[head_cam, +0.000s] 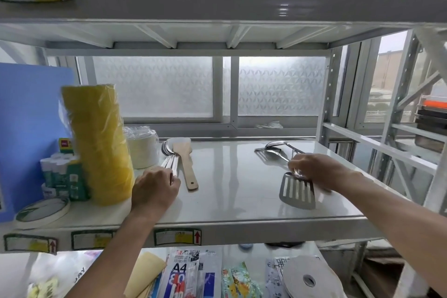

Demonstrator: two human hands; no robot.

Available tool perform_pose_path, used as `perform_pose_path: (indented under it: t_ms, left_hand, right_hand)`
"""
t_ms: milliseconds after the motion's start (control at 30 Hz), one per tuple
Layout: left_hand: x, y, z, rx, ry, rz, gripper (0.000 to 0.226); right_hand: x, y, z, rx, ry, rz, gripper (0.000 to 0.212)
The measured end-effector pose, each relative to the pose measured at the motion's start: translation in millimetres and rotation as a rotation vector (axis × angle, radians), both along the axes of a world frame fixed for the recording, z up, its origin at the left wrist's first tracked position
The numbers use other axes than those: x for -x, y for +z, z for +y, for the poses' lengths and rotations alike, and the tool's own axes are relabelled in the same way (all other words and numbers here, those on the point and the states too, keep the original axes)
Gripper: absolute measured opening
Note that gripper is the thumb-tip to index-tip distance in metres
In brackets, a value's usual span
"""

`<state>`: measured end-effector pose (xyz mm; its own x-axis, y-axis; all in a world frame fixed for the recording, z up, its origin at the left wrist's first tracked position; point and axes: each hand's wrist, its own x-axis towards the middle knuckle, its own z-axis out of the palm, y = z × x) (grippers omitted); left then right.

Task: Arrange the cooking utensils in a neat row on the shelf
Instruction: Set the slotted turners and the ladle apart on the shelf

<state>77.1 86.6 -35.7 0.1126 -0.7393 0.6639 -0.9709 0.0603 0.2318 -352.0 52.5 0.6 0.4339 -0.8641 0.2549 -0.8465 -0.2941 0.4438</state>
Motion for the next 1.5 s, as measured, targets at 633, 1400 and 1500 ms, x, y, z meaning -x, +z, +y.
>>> perform_pose_path:
  t_ms: [633,1400,1500]
  left_hand:
    - [42,35,19,0.318,-0.517,-0.196,0.033]
    - [126,34,-15,-0.600,-0.405,0.653,0.012]
    - [129,29,-18,-0.551,-0.372,0.677,0.017]
  right_hand:
    - [-107,64,28,-0.490,0.400,-1.576,0.026]
    - [-32,-15,16,0.089,-0.625,-0.532,0.045]
    - [-18,-16,21,0.067,-0.661,-0.548,0.041]
